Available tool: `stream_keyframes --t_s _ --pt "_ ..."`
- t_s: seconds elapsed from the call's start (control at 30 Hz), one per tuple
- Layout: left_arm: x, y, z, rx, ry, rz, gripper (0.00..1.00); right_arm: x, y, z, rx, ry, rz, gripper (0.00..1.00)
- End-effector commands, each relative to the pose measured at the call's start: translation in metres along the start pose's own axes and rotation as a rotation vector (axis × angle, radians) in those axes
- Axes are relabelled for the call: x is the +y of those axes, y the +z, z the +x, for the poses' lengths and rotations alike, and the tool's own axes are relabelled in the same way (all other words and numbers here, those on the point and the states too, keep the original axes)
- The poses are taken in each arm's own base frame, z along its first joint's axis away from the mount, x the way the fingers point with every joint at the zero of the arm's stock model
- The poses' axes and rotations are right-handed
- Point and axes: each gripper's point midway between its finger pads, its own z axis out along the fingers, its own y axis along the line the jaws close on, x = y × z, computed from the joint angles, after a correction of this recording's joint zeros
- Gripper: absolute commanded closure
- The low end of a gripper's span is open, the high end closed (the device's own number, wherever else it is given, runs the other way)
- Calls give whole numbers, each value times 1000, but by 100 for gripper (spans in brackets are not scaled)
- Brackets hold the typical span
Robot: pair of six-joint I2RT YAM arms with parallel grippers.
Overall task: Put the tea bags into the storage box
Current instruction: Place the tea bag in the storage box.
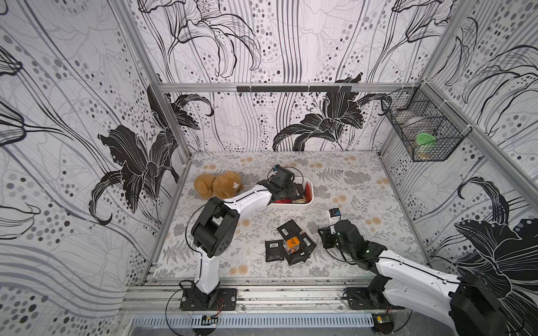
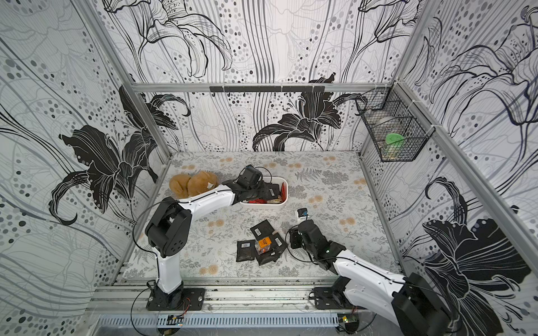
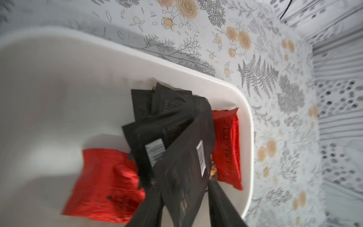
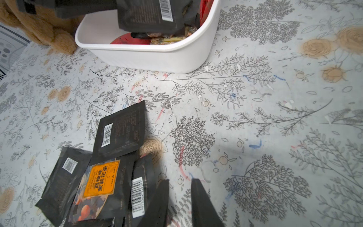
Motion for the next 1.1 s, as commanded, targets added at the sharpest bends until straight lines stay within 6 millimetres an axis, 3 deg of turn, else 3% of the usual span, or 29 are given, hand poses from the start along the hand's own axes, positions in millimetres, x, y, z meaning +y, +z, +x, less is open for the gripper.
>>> stream_keyframes --t_s 0.0,0.1,0.2,0.37,0.57,0.83,0.9,1.0,1.07 --pt "7 -41 -34 -112 10 -24 40 3 1 1 -3 2 -26 74" --pt "31 -74 -46 -211 -3 -120 36 2 1 0 -9 -3 -21 74" --pt "45 -103 -41 -268 -42 -94 35 2 -1 -3 -25 -7 -21 74" --pt "49 -129 7 -192 -133 122 34 8 -4 -6 -50 -16 -64 71" --pt "79 -154 65 -184 -277 241 31 29 3 -15 -9 -33 -128 66" --pt "86 -146 114 -114 -433 324 28 63 34 -54 57 -134 -147 68" --pt "81 -140 123 -96 -453 327 28 68 52 -55 90 -144 -147 72" --pt "67 -135 129 -87 -472 353 28 75 76 -42 161 -141 -169 89" --pt "59 -131 132 -78 -471 364 27 78 85 -35 188 -139 -189 90"
